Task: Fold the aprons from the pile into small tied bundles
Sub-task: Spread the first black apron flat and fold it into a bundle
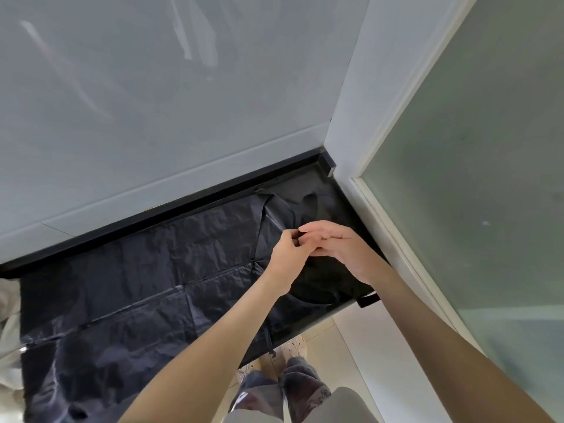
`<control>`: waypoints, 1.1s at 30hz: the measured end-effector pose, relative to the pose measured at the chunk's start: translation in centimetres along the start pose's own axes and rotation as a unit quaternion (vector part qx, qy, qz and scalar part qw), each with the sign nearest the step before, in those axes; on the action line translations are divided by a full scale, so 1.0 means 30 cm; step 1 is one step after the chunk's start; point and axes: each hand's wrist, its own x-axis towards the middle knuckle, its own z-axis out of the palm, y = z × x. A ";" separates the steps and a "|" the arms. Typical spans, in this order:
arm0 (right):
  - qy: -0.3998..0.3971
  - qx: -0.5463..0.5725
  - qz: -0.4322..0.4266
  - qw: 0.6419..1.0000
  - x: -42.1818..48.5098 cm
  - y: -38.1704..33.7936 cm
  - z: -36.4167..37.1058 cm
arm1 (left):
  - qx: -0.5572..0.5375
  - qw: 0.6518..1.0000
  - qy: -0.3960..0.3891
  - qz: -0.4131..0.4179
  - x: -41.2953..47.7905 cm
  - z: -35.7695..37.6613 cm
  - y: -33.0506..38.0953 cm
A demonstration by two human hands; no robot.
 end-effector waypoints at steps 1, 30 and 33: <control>0.045 0.003 0.006 0.999 0.008 0.000 -0.003 | 0.023 1.000 0.016 0.002 0.009 -0.005 -0.008; -0.064 -0.114 0.036 0.991 0.102 -0.197 0.228 | -0.133 0.988 -0.004 -0.075 -0.046 -0.399 0.018; -0.113 -0.134 0.052 0.983 0.141 -0.201 0.355 | -0.183 0.965 -0.131 -0.136 -0.059 -0.481 0.011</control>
